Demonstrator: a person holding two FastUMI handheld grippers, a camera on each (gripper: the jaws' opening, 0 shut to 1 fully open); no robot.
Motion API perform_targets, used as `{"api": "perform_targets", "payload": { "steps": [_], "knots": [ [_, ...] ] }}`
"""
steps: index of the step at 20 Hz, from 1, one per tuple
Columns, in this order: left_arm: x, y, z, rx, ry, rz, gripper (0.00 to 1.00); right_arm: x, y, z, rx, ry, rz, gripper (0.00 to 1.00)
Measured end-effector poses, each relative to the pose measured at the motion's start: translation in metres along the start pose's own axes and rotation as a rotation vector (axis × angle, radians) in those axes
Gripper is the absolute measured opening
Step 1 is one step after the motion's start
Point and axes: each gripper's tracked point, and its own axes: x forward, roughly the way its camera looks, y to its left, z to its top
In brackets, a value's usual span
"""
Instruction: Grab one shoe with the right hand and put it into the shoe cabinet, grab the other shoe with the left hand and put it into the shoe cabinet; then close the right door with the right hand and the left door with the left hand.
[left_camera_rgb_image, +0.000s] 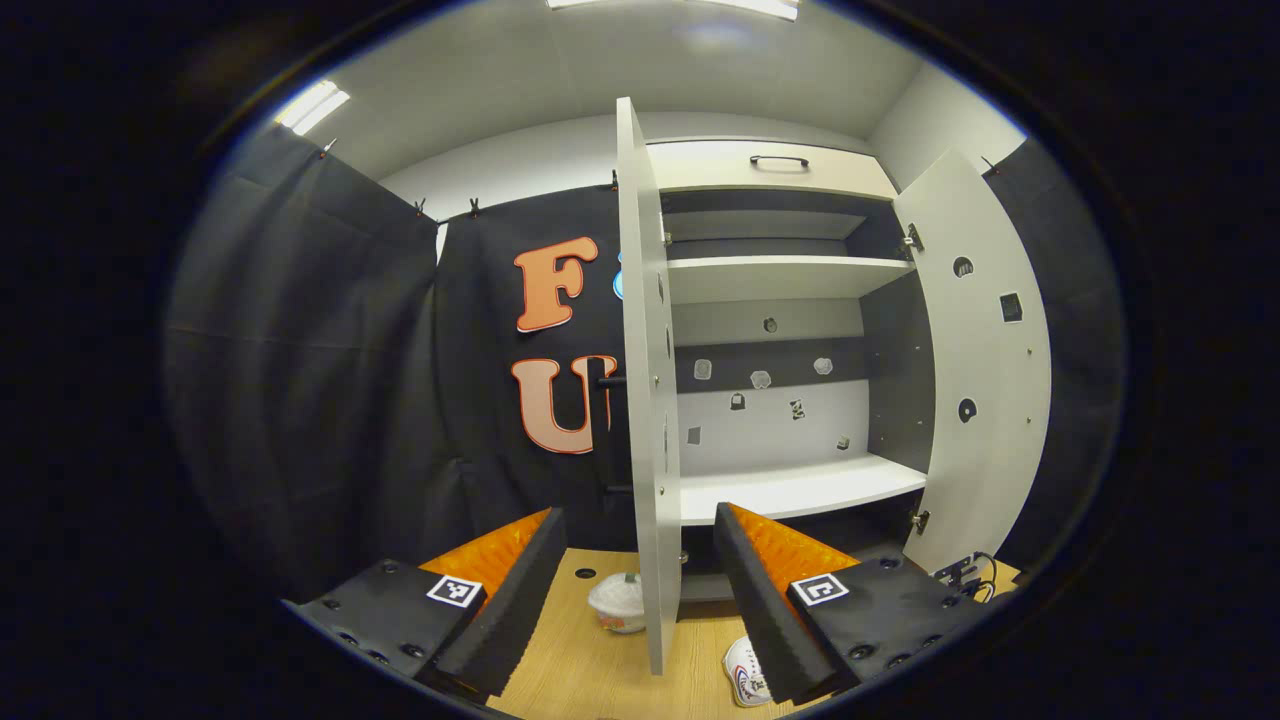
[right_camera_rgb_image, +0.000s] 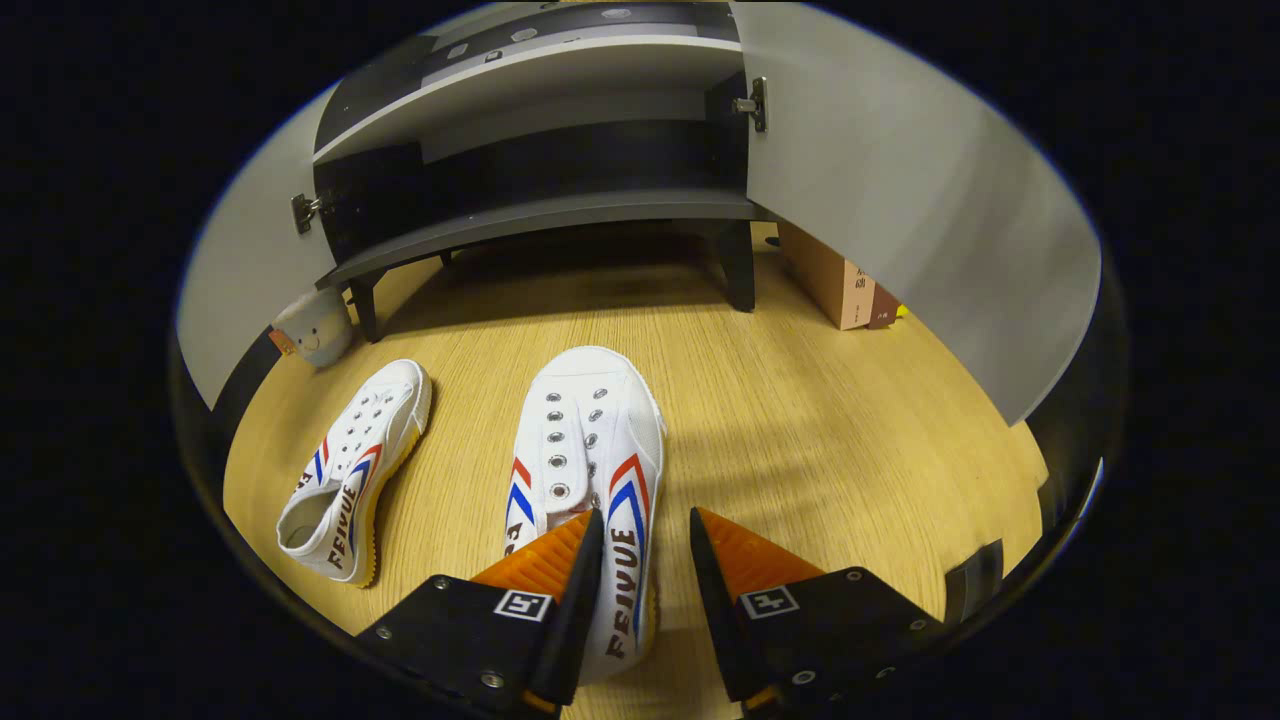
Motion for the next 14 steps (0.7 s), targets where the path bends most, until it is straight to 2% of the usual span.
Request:
{"api": "perform_targets", "payload": {
  "steps": [3,4,7,10,14],
  "knots": [
    [0.001,0.002,-0.005,-0.002,0.012,0.005,0.96,0.002,0.005,-0.002,0.015,0.013,0.008,0.29],
    [0.002,0.002,-0.008,-0.003,0.017,0.006,0.96,0.0,0.004,-0.002,0.009,0.019,-0.006,0.25],
    [0.002,0.002,-0.012,-0.011,0.031,0.003,0.96,-0.004,-0.003,0.005,0.008,0.015,-0.066,0.06],
    [0.001,0.005,-0.009,-0.012,0.025,0.007,0.96,-0.014,-0.003,0.012,0.003,0.009,-0.099,0.01],
    [0.003,0.007,-0.009,-0.01,0.018,0.0,0.96,-0.041,0.004,0.031,0.059,-0.01,-0.082,0.01]
  ]
}}
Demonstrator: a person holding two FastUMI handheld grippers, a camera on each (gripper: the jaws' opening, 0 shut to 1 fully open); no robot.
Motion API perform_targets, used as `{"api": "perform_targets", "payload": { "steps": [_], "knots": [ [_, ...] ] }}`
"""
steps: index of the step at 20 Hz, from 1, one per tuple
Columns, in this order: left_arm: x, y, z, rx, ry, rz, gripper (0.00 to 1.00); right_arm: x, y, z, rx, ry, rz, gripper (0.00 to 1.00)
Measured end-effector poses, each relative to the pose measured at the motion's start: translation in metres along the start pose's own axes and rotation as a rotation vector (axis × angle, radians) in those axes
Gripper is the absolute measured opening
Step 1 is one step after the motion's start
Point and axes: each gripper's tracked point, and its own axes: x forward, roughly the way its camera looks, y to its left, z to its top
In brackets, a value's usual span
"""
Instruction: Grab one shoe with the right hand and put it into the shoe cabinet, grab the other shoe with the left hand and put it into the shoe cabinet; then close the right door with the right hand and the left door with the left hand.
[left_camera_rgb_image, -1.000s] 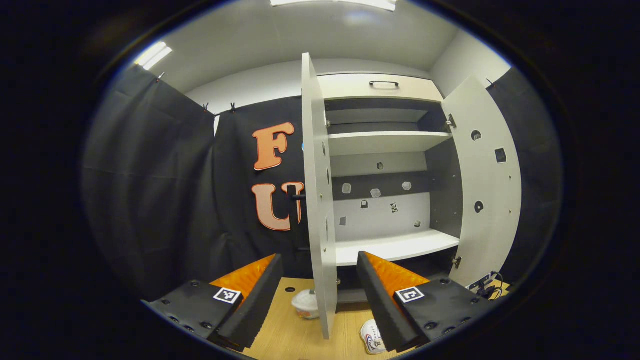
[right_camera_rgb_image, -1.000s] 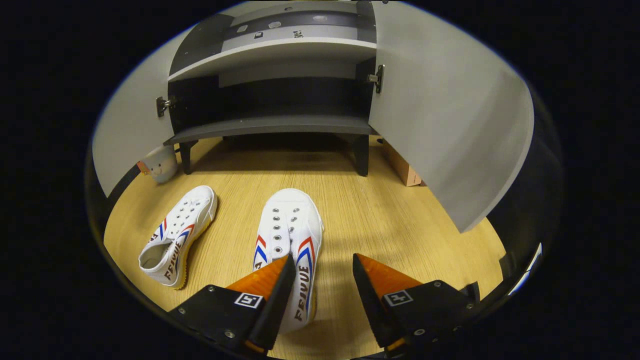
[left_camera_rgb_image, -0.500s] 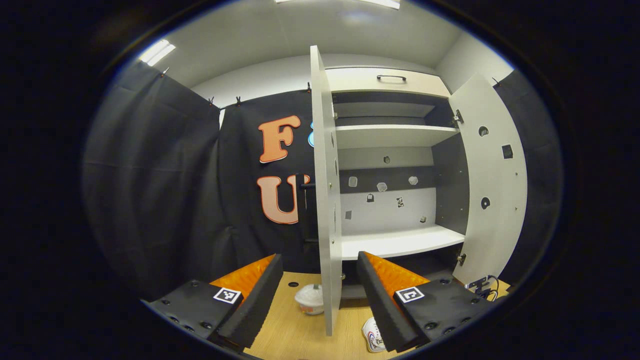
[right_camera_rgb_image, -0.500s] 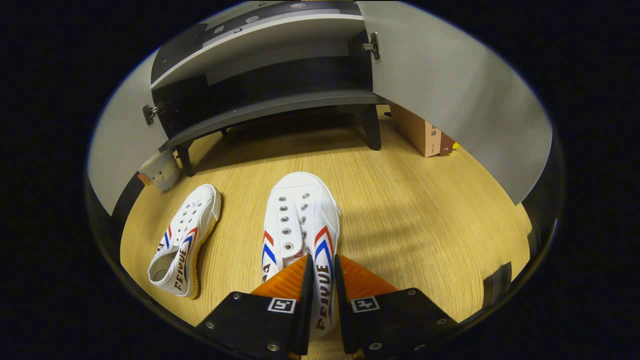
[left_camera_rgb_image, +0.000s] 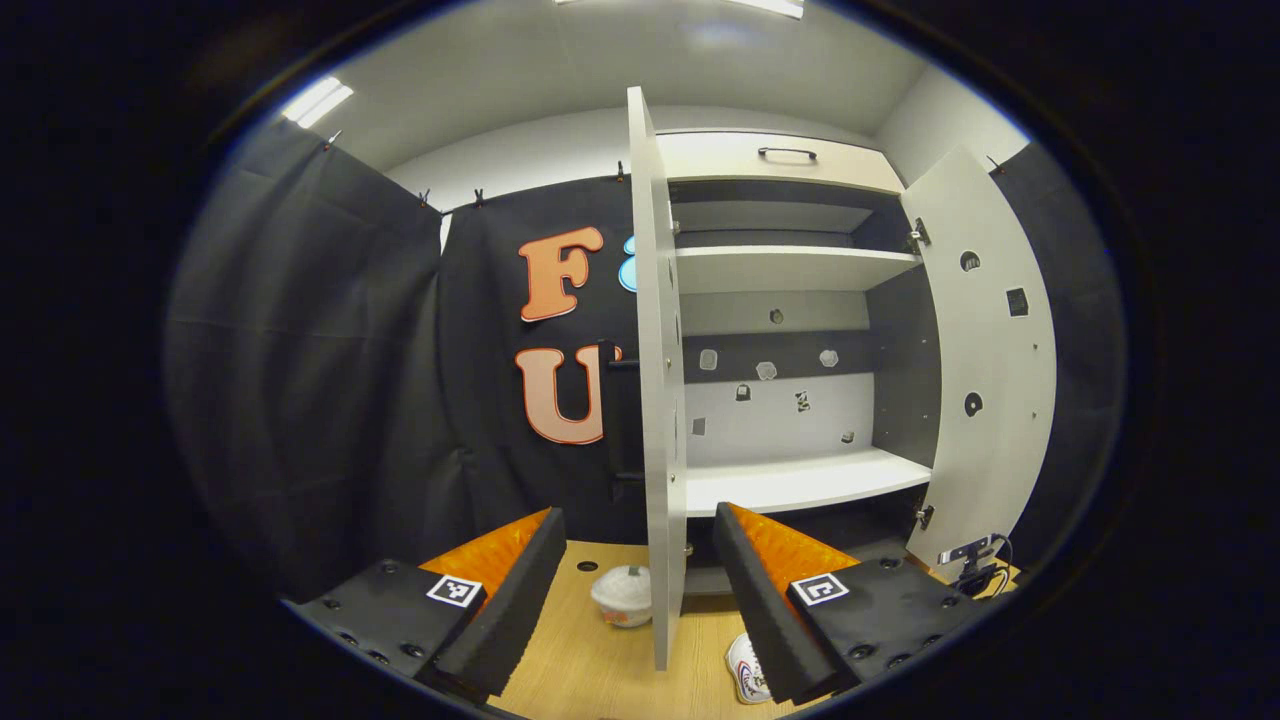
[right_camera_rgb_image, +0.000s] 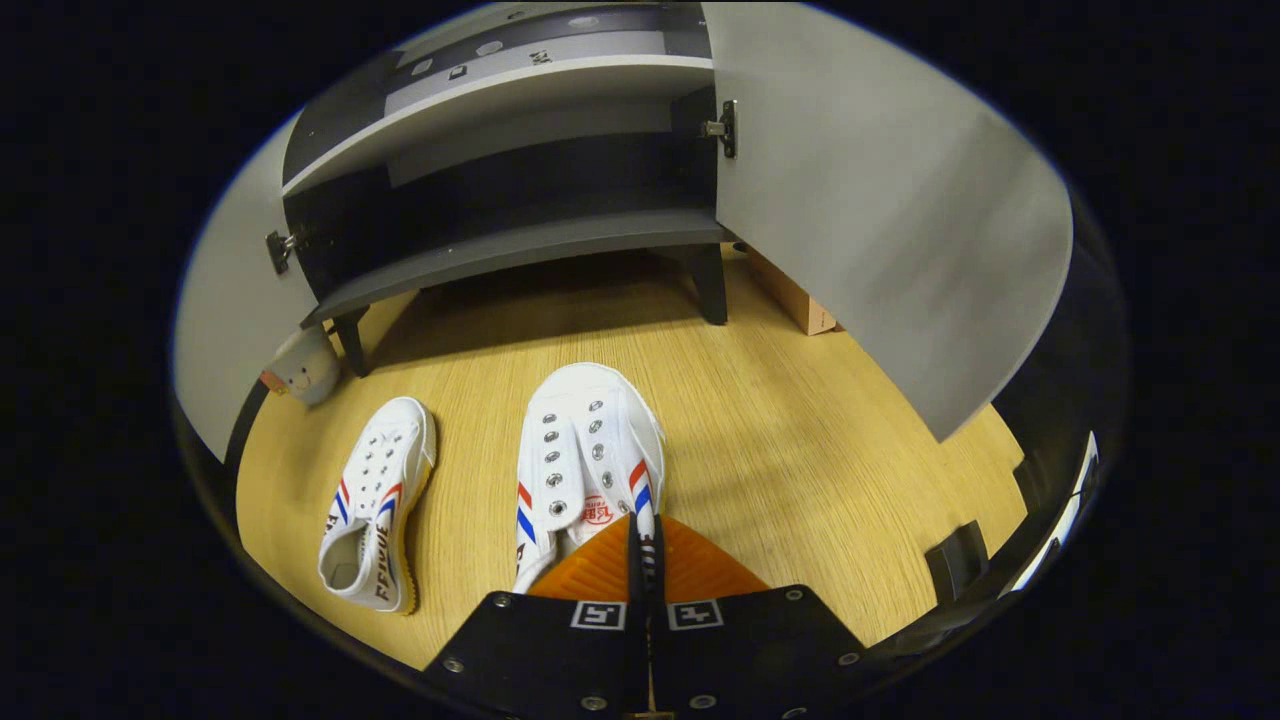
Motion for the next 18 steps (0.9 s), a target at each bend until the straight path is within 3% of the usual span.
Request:
{"api": "perform_targets", "payload": {
  "steps": [8,18],
  "knots": [
    [0.008,-0.003,-0.006,-0.016,0.002,-0.04,0.96,-0.074,0.023,0.078,-0.042,-0.097,0.009,0.01],
    [0.019,-0.006,-0.003,-0.021,-0.023,-0.076,0.96,-0.146,0.071,0.218,-0.005,-0.272,0.111,0.01]
  ]
}}
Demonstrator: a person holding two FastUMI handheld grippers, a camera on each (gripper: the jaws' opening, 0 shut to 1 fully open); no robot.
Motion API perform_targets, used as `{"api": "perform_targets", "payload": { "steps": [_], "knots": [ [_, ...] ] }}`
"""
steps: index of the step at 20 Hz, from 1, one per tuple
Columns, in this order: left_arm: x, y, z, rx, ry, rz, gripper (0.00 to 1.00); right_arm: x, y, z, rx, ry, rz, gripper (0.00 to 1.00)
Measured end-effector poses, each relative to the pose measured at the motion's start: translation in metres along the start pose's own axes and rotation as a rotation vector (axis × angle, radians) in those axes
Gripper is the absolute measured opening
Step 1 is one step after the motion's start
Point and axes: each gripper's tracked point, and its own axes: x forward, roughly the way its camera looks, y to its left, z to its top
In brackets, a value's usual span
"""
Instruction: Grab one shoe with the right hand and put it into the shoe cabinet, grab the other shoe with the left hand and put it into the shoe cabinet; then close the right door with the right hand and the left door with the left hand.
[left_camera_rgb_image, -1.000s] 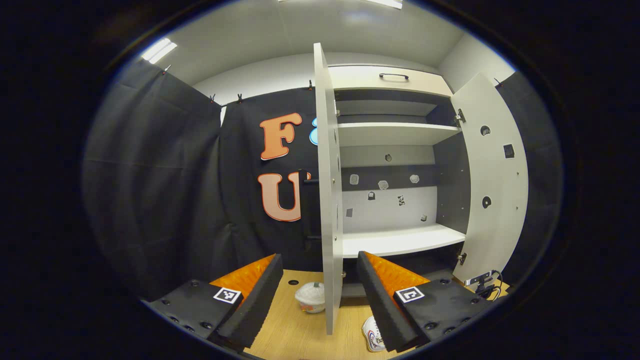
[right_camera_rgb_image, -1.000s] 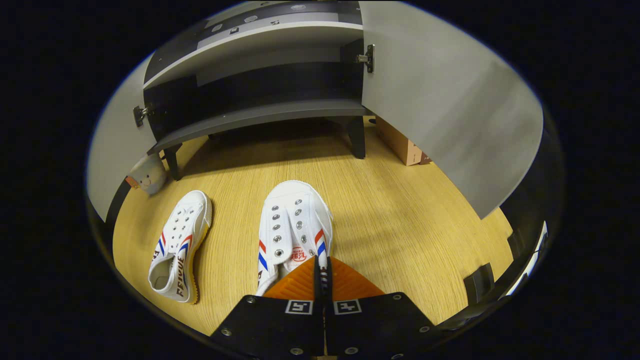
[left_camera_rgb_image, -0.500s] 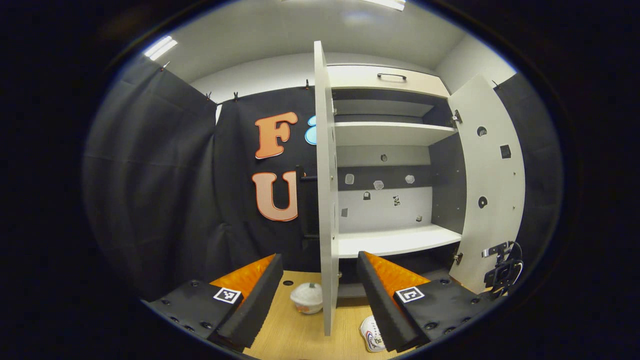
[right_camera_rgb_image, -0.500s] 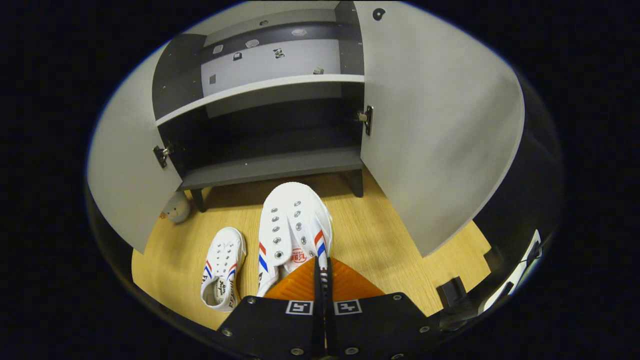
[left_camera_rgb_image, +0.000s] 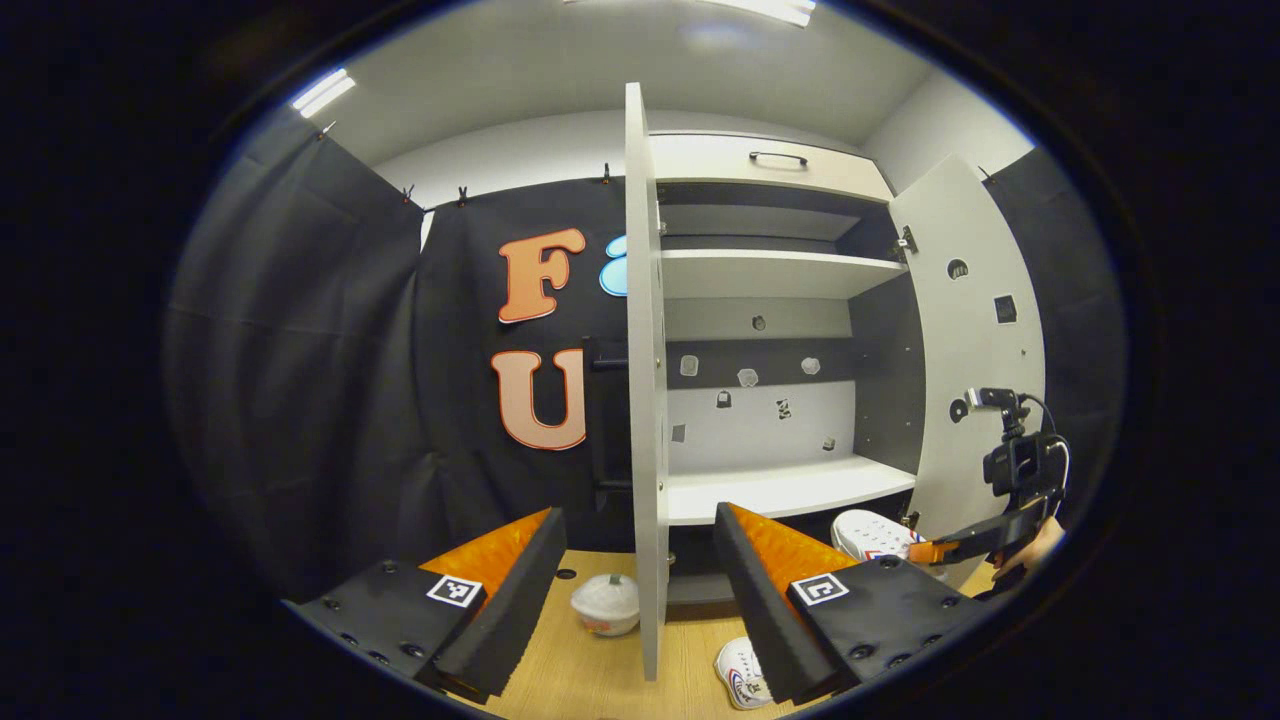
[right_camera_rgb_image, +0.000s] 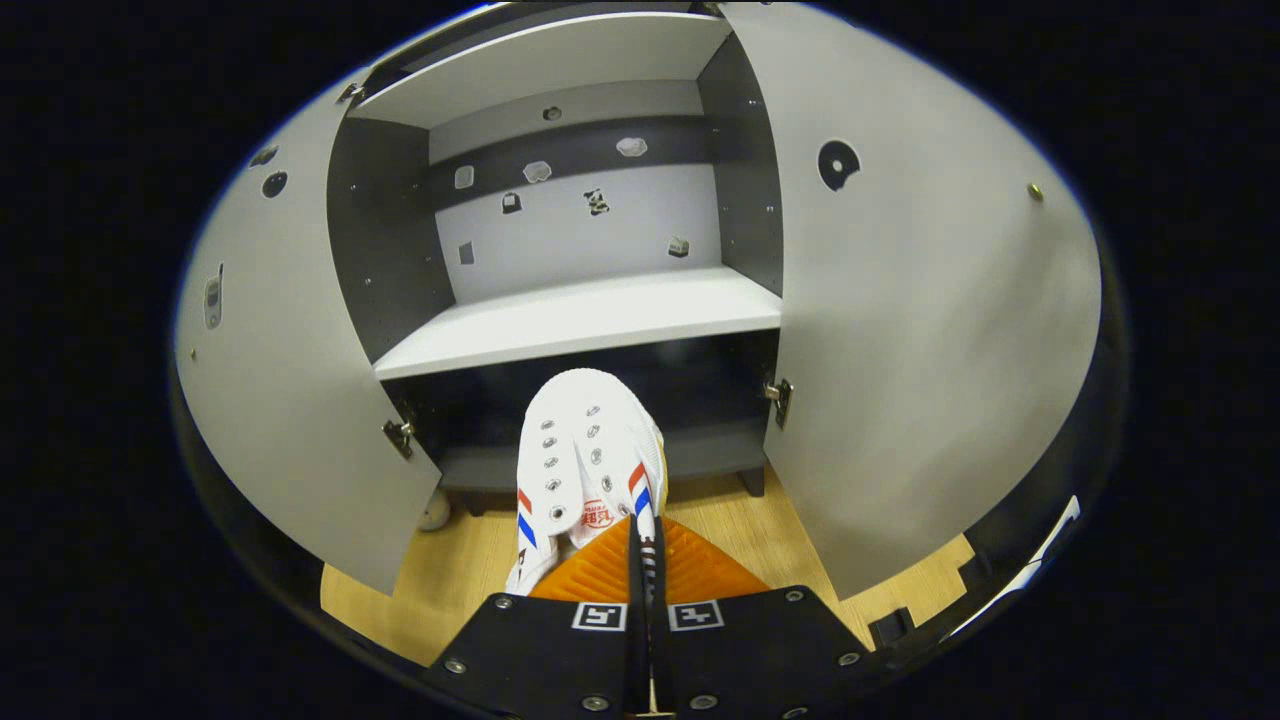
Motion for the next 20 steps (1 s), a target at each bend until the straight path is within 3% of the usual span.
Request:
{"api": "perform_targets", "payload": {
  "steps": [6,14,20],
  "knots": [
    [0.007,0.001,-0.003,0.0,0.001,-0.003,0.99,-0.011,0.009,0.075,0.01,-0.078,0.01,0.01],
    [0.007,0.008,-0.014,-0.008,0.025,0.025,0.96,0.067,0.025,0.153,0.003,-0.097,-0.008,0.01],
    [0.005,0.024,-0.02,-0.007,0.033,0.07,0.96,0.122,0.021,0.172,0.033,-0.032,-0.023,0.0]
  ]
}}
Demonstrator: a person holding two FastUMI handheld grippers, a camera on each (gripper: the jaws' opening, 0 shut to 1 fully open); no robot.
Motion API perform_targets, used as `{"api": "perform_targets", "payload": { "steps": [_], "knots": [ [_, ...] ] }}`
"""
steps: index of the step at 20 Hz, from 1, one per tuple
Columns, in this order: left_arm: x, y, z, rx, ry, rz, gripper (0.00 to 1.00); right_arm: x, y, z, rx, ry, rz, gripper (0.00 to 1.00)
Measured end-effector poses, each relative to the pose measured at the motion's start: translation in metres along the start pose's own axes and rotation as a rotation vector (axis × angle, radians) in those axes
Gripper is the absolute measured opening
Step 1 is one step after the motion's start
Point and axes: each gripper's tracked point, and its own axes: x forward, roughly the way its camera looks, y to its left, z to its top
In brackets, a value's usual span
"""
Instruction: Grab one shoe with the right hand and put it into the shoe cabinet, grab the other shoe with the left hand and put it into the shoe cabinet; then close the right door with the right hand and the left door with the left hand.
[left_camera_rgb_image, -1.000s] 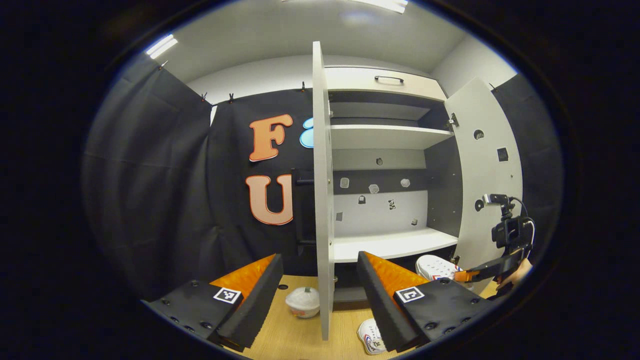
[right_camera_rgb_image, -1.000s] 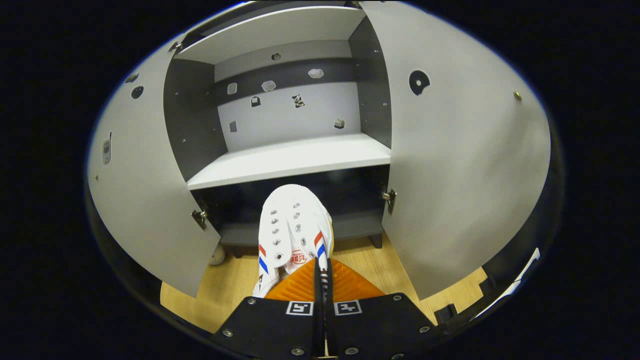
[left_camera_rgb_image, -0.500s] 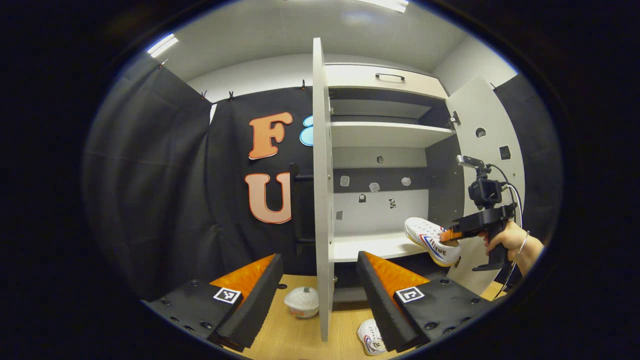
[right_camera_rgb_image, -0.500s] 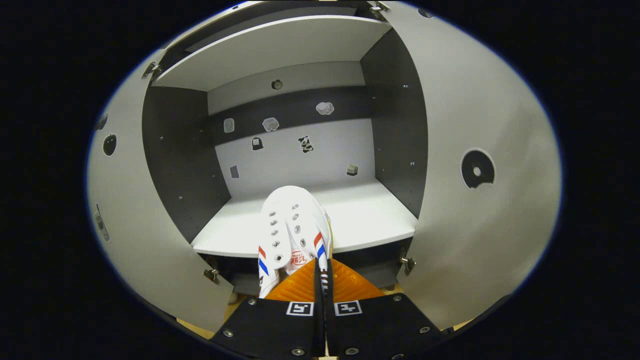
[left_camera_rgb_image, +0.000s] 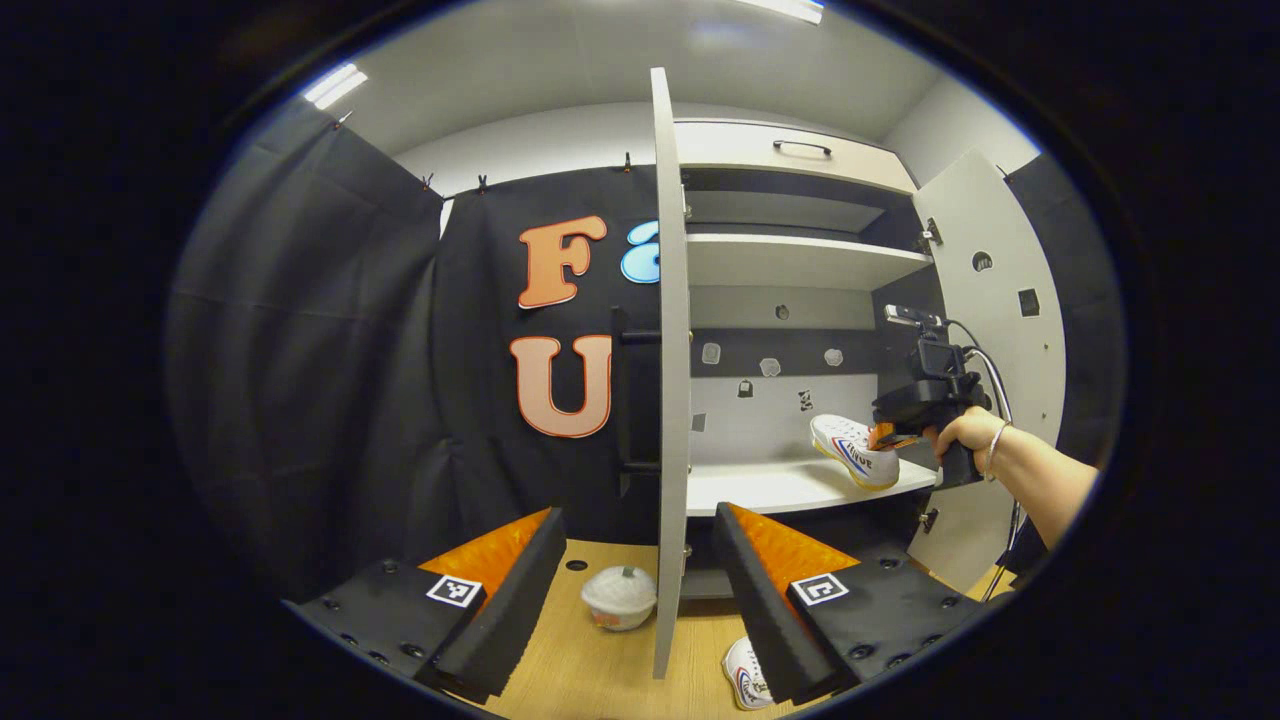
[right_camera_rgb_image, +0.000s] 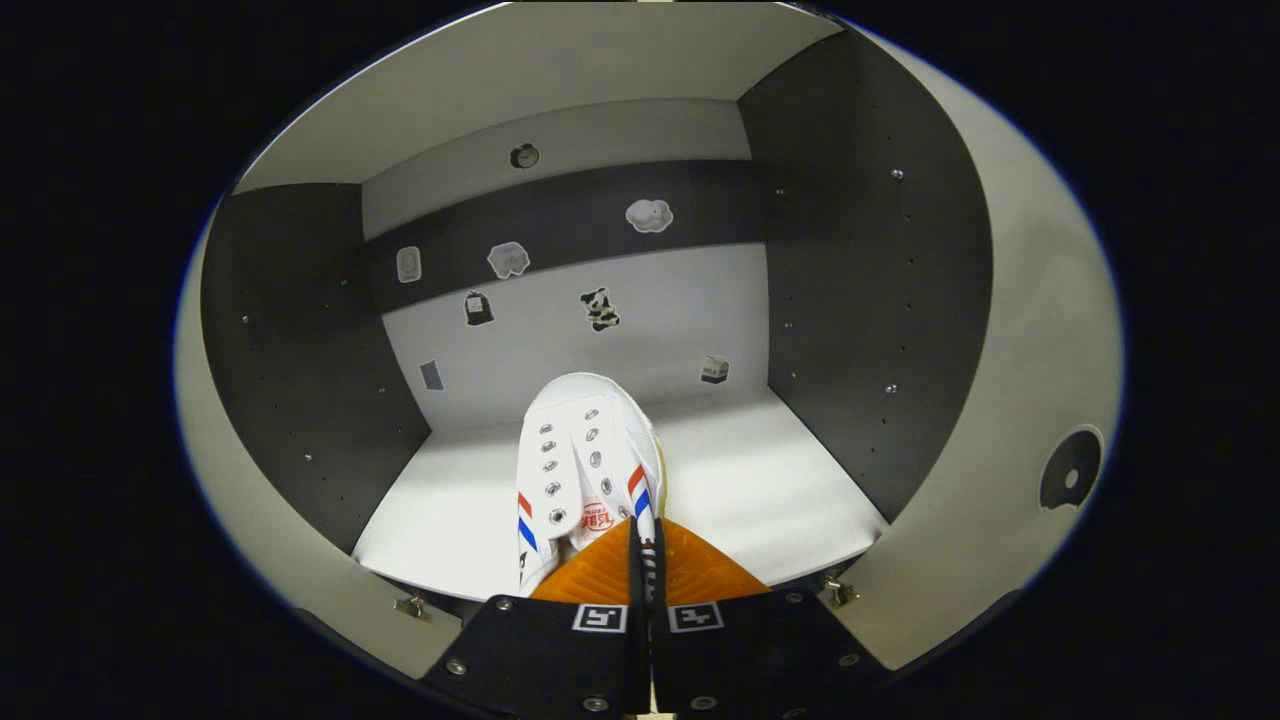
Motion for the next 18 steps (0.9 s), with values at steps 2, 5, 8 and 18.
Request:
{"api": "perform_targets", "payload": {
  "steps": [2,5,8,18],
  "knots": [
    [0.001,0.006,0.001,0.002,0.0,0.018,0.94,0.015,-0.005,-0.004,0.009,0.028,-0.014,0.0],
    [0.002,0.008,0.004,-0.003,-0.007,0.036,0.94,0.033,-0.01,-0.014,0.017,0.07,-0.032,0.0],
    [0.002,0.009,0.003,0.0,0.003,0.039,0.96,0.047,-0.012,-0.02,0.032,0.101,-0.034,0.0],
    [0.0,-0.005,-0.002,-0.024,0.021,0.004,0.97,-0.012,0.0,0.009,-0.01,-0.07,0.025,0.51]
  ]
}}
